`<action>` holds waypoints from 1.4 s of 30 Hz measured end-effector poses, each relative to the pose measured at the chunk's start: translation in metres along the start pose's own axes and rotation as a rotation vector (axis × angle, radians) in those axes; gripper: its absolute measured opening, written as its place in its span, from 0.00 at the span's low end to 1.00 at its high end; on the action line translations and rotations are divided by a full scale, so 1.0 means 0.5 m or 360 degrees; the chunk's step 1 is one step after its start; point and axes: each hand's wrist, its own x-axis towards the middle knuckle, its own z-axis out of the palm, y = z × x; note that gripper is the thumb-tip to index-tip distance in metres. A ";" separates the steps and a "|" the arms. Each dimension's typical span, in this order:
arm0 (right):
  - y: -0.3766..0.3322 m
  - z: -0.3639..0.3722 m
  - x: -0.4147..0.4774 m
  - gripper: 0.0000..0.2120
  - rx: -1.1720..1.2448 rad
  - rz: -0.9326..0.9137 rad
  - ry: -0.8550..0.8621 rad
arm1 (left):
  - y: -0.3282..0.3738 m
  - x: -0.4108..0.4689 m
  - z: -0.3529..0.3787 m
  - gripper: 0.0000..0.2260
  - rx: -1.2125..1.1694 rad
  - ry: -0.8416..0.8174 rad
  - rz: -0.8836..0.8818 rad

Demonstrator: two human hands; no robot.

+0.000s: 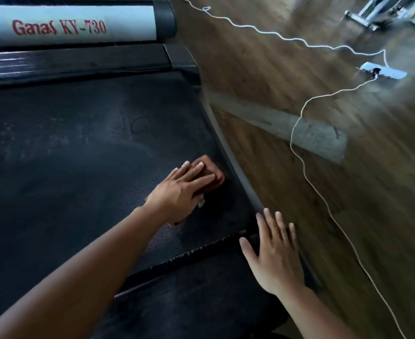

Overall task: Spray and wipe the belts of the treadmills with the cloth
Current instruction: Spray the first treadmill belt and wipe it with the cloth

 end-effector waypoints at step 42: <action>-0.010 -0.004 0.009 0.38 -0.0054 0.0057 0.0019 | -0.043 -0.020 -0.004 0.24 -0.0136 0.0099 0.0043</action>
